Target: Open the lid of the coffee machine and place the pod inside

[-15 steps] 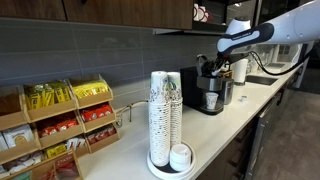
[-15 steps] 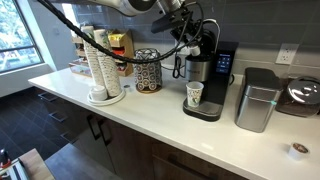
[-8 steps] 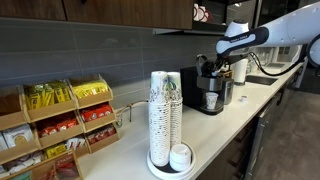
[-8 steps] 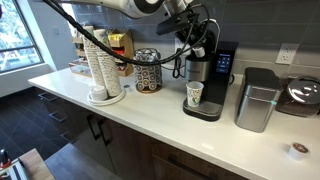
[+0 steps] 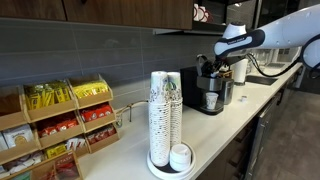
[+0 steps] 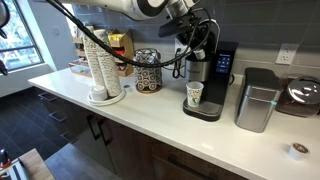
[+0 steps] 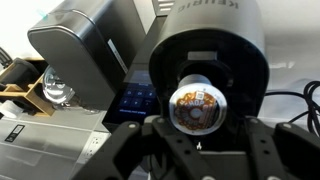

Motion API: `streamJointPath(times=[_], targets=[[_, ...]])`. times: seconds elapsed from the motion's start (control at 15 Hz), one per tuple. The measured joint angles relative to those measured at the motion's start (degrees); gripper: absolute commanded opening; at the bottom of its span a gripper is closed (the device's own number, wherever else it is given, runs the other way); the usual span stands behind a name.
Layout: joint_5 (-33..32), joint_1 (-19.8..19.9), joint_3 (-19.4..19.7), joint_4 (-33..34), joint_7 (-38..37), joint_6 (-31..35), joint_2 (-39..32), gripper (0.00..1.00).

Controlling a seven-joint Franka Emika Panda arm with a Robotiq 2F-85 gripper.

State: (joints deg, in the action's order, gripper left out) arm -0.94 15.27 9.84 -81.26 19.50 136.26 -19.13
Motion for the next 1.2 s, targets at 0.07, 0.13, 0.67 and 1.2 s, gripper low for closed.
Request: streamJointPath(times=[0.07, 0.13, 0.67, 1.2], targets=[[0.00, 0.05, -0.03, 0.27, 0.13, -0.58, -0.14, 0.29], [0.00, 0.12, -0.04, 0.42, 0.28, -1.15, -0.19, 0.29], [0.00, 0.31, -0.14, 1.79, 1.57, -4.75, -0.52, 0.81], [0.00, 0.53, -0.42, 2.45, 1.79, -4.76, -0.98, 1.00]])
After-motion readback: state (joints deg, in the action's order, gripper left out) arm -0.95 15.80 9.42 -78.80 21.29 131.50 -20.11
